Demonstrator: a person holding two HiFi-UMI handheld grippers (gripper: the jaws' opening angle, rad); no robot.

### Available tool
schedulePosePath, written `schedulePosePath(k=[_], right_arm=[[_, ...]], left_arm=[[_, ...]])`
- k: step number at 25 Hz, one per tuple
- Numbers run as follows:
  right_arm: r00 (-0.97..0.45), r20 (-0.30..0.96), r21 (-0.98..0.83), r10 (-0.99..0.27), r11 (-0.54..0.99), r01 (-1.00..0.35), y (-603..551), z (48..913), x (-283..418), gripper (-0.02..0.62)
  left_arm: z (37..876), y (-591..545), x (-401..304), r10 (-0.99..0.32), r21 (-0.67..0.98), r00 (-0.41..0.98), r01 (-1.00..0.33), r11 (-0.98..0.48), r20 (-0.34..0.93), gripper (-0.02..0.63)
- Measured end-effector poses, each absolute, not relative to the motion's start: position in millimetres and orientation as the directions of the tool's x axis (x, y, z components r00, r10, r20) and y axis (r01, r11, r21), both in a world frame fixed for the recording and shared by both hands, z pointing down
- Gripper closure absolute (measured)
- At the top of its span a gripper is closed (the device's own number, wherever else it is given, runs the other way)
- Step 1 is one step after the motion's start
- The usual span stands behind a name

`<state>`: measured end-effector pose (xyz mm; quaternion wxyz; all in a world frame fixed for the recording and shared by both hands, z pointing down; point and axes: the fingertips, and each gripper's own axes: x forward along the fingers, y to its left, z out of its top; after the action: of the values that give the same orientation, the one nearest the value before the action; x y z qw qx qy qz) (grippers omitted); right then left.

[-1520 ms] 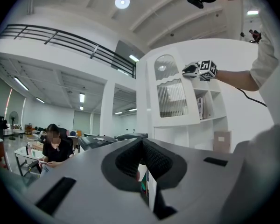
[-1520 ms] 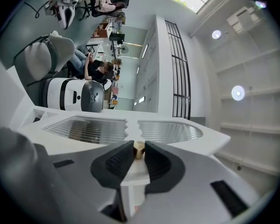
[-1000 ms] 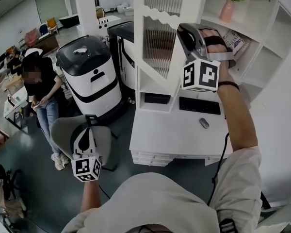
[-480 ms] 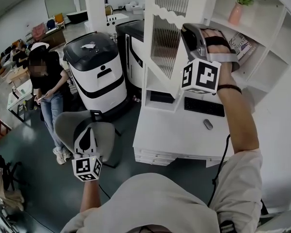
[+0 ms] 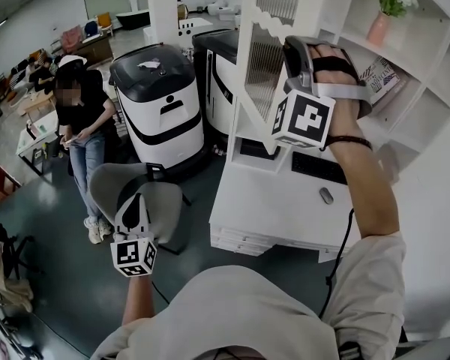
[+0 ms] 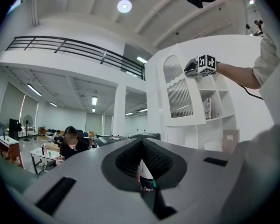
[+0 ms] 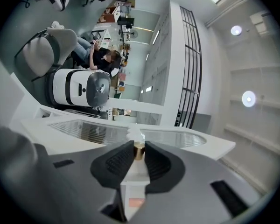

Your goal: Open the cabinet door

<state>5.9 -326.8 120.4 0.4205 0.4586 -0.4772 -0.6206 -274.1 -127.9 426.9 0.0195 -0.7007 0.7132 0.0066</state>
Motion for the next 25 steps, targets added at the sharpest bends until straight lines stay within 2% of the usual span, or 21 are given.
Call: schedulePosePath(k=[25], right_arm=[[-0.109, -0.147, 0.977, -0.983, -0.162, 0.142, -317.9, 120.2, -38.3, 0.52]], left_arm=[[425.5, -98.9, -326.1, -0.993, -0.006, -0.11, -0.994, 0.11, -0.048, 0.607]])
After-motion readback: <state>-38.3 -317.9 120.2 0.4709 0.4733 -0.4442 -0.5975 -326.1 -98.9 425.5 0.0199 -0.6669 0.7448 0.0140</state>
